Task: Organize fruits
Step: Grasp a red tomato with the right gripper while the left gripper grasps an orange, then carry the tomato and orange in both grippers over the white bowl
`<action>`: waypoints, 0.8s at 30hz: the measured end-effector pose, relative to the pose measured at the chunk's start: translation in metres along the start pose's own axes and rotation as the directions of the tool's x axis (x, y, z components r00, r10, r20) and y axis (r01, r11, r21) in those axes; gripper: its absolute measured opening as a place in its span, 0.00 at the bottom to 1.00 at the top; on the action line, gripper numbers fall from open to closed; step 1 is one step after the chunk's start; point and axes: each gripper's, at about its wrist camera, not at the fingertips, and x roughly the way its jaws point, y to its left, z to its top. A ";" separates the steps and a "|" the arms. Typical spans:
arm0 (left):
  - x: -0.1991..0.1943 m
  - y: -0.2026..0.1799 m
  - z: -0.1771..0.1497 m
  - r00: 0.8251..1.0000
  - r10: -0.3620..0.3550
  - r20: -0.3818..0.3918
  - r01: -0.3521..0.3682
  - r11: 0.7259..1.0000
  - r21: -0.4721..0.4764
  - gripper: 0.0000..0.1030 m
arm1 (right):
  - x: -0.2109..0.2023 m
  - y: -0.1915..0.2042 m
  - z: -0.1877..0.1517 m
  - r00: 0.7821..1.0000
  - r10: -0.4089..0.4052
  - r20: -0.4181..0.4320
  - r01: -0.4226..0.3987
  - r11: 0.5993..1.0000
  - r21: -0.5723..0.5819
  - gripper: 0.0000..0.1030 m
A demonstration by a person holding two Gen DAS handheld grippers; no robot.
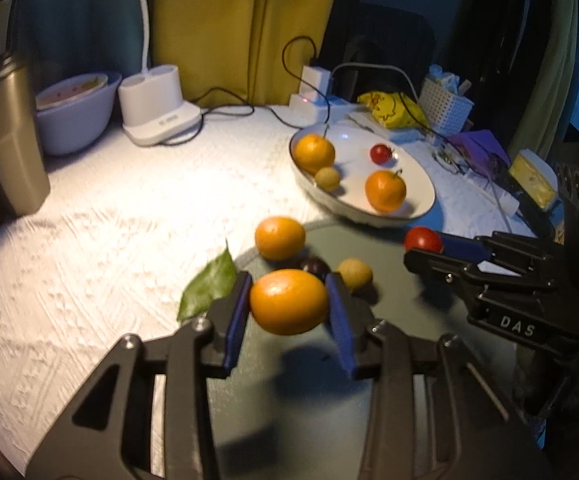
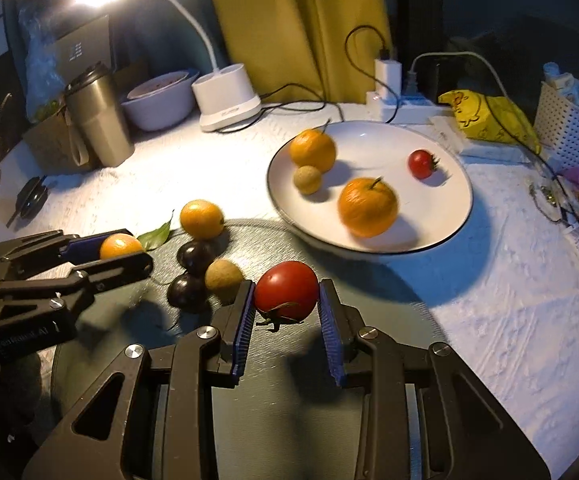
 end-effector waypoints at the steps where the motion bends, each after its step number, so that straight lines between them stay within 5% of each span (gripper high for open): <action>1: -0.001 -0.001 0.003 1.000 0.000 0.006 0.000 1.000 0.004 0.38 | -0.002 -0.003 0.002 1.000 -0.003 0.005 0.003 1.000 0.004 0.33; 24: 0.018 -0.030 0.054 0.999 -0.030 0.037 0.027 0.997 0.076 0.38 | -0.014 -0.061 0.028 0.996 -0.045 0.080 0.039 0.996 0.075 0.33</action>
